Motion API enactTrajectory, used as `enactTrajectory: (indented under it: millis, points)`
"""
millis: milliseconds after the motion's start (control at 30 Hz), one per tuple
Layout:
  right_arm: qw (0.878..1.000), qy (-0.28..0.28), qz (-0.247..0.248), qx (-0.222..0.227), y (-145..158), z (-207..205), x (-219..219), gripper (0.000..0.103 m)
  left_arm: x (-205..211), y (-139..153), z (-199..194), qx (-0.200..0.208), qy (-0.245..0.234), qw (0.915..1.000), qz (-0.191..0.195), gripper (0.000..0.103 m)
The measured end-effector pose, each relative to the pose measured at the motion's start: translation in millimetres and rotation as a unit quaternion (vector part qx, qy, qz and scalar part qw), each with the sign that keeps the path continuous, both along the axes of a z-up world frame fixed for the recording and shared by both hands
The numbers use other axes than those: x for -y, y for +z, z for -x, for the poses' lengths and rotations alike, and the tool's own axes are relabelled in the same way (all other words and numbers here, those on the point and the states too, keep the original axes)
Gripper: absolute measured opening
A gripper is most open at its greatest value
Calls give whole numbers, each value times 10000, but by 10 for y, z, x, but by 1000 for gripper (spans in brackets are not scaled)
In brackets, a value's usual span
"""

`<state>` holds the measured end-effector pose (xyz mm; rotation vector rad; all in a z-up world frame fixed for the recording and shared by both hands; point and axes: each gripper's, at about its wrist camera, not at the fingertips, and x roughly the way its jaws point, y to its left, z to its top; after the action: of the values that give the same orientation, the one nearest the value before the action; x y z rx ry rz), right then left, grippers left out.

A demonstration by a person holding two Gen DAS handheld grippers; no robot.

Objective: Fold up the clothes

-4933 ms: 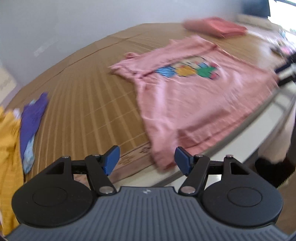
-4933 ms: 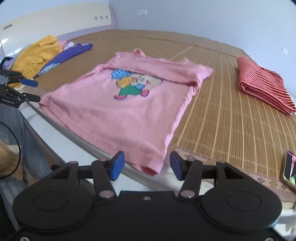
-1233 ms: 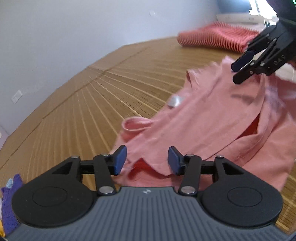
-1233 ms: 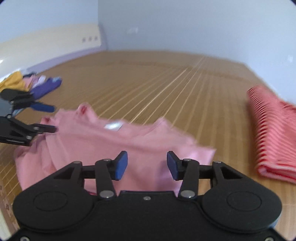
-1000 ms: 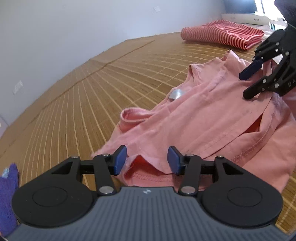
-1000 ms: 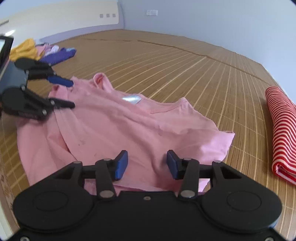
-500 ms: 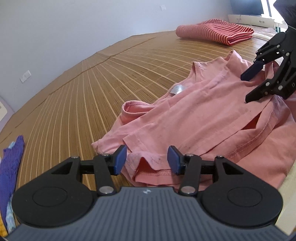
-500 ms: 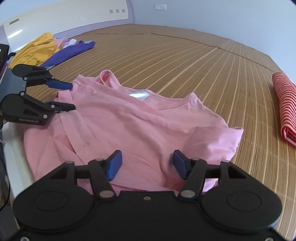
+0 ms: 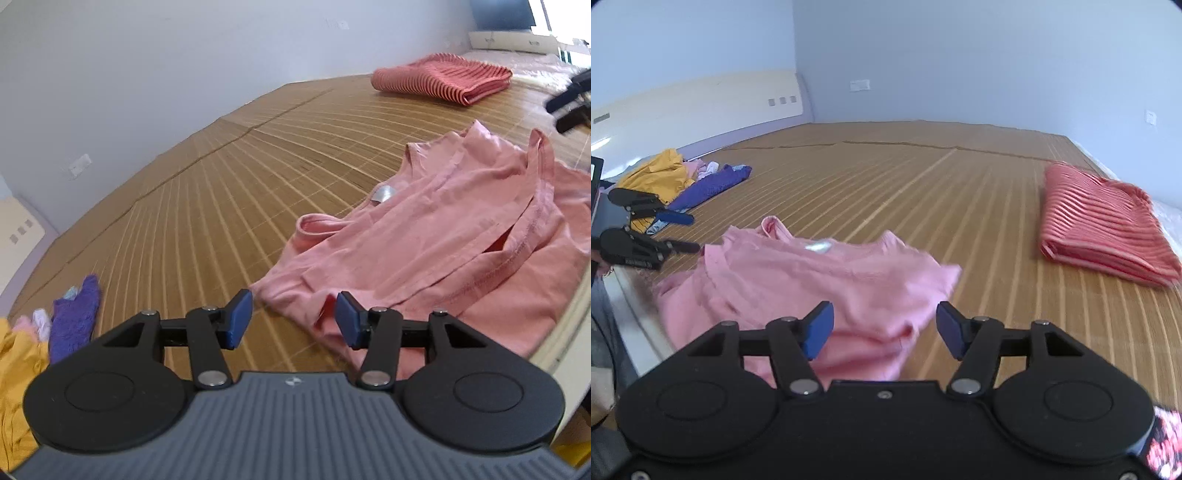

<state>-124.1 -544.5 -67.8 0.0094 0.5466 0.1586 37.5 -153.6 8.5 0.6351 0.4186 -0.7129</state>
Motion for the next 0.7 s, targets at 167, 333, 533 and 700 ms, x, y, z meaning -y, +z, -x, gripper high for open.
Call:
enactTrajectory:
  millis: [167,333,533,700]
  points:
    - [9986,128,416,-299,-100,130,-170,63,-115,46,189,-177,-270,9995,-45,56]
    - [9869,55,1507,-579,-229,-79,-401,63,-4,-25,354,-11,-679,9973,-274,57]
    - [9810,213,1856,-530,-229,-383,-482,63,136,-135,361,69,-918,9938,-618,57]
    - [9858,-168,1634,-345,-156,-648,-339,64,119,-188,272,178,-798,9936,-778,58]
